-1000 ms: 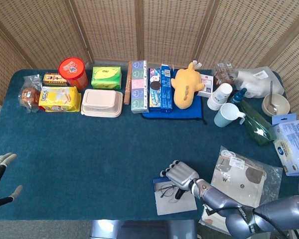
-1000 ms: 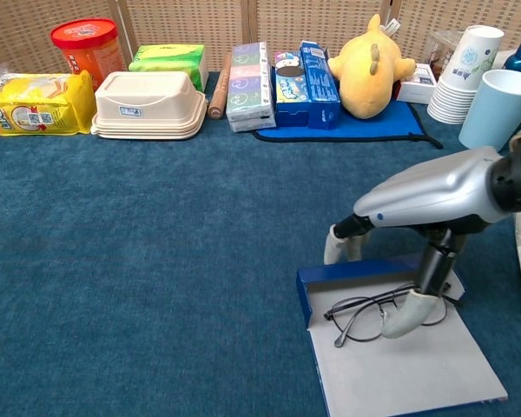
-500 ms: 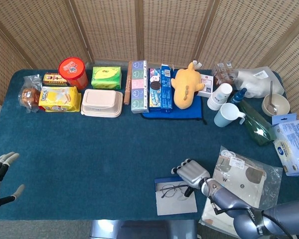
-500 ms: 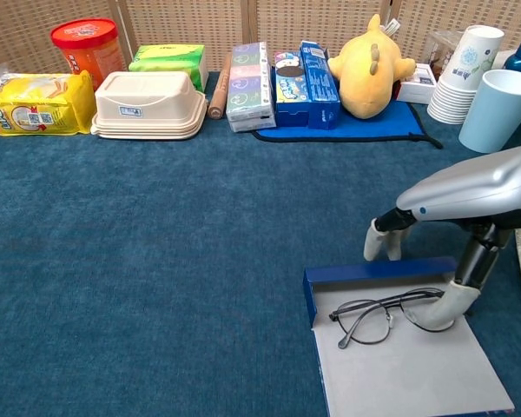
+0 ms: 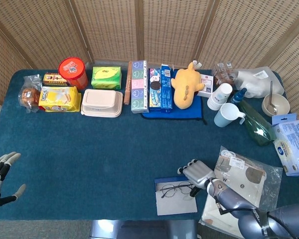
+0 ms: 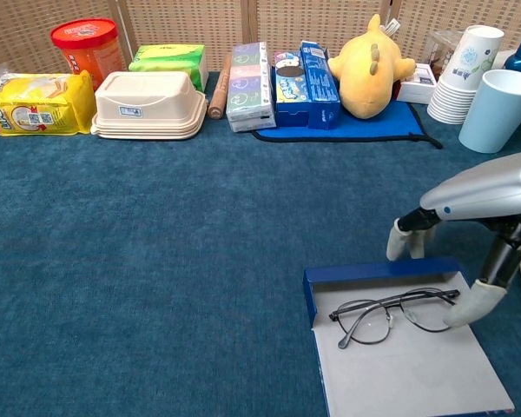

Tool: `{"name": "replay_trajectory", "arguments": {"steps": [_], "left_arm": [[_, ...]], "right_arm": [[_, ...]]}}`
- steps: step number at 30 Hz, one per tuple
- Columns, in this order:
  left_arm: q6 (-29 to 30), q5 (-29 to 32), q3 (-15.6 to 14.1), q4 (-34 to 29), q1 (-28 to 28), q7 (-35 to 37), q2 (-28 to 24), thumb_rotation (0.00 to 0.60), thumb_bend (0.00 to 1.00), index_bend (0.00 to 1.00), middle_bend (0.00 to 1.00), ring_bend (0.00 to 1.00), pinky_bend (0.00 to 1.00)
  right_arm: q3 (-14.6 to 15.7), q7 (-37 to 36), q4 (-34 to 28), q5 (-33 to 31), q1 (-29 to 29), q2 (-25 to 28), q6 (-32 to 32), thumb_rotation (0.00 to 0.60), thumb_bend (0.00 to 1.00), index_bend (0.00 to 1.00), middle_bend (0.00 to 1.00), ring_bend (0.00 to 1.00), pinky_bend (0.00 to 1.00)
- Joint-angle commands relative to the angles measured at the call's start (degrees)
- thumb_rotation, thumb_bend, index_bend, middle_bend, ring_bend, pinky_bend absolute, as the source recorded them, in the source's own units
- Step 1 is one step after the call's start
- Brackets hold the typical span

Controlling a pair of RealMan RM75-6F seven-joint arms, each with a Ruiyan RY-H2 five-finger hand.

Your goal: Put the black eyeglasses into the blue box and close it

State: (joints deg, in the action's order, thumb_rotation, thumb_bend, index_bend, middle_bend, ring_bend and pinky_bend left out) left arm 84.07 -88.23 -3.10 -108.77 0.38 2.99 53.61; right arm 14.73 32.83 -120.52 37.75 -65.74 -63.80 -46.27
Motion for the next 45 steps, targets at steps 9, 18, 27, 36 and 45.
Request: {"name": "replay_trajectory", "arguments": {"steps": [9,18,27,36,45], "left_arm": [[0.08,-0.23,-0.30,0.67,0.17,0.80,0.25,0.585,0.28,0.09,0.10,0.08,0.00],[0.72,-0.44,-0.64,1.20,0.70,1.54,0.18,0.588,0.28,0.09,0.10,0.08,0.00],[1.42,-0.42,-1.08,1.36,1.47,2.03,-0.11,0.590,0.28,0.09,0.10,0.08,0.00],[1.26,-0.46,-1.09,1.55,1.45,2.27,-0.06,0.588,0.28,0.09,0.10,0.08,0.00],[1.55,-0.73,-0.82,1.51,1.37,2.22,0.19,0.587,0.28,0.09,0.10,0.08,0.00]], "right_arm": [[1.41,2.21,-3.33,-0.87,-0.11,0.83,-0.89,0.261,0.15,0.20,0.29,0.22,0.18],[1.23,3.01,-5.37,0.25,0.23,0.31,-1.48,0.262,0.15,0.20,0.29,0.22,0.18],[0.74,3.54,-5.42,0.46,-0.39,-0.86,-0.48,0.260,0.15,0.20,0.29,0.22,0.18],[0.90,3.70,-5.77,1.10,-0.14,-1.01,-1.18,0.263,0.15,0.19,0.29,0.21,0.18],[0.04,2.46,-7.52,6.00,2.54,1.34,-4.88,0.267,0.16,0.11,0.23,0.13,0.16]]}}
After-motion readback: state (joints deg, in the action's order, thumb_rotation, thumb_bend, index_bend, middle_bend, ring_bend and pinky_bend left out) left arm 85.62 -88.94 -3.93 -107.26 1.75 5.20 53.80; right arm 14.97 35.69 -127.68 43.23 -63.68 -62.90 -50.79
